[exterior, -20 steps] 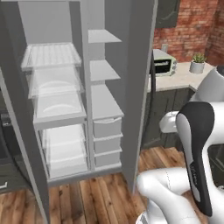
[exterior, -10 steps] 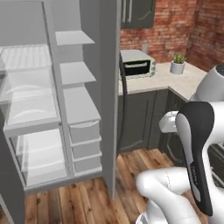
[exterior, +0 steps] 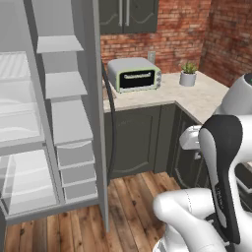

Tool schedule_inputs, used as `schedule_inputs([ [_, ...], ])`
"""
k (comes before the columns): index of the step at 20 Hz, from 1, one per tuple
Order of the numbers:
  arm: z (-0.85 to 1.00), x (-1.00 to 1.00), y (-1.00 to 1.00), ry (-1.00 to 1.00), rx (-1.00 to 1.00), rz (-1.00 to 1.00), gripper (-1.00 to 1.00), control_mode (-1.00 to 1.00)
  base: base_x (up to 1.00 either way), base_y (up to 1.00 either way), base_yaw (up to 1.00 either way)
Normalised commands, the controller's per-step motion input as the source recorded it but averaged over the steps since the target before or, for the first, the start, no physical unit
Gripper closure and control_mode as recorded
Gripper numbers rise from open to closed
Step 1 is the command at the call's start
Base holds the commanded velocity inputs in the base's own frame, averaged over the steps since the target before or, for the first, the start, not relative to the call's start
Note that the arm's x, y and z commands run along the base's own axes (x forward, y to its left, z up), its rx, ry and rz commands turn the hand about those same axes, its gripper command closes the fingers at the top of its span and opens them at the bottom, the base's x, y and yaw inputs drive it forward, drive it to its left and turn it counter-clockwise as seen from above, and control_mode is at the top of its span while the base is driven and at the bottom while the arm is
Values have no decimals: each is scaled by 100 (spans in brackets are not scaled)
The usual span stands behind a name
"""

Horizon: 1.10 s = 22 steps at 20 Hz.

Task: Retrieve a lemon from the fridge and place it on the cutting board with the fish.

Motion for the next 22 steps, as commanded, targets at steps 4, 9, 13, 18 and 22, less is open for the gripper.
schedule_inputs([
  [4, 0, 0, 0, 0, 0, 0, 100, 100, 84, -44, 13],
  [9, 0, 0, 0, 0, 0, 0, 100, 100, 96, -39, 11],
  [13, 0, 0, 0, 0, 0, 0, 100, 100, 80, -36, 7],
  [18, 0, 0, 0, 0, 0, 0, 100, 100, 68, -15, 9],
  [22, 0, 0, 0, 0, 0, 0, 100, 100, 71, -22, 18],
])
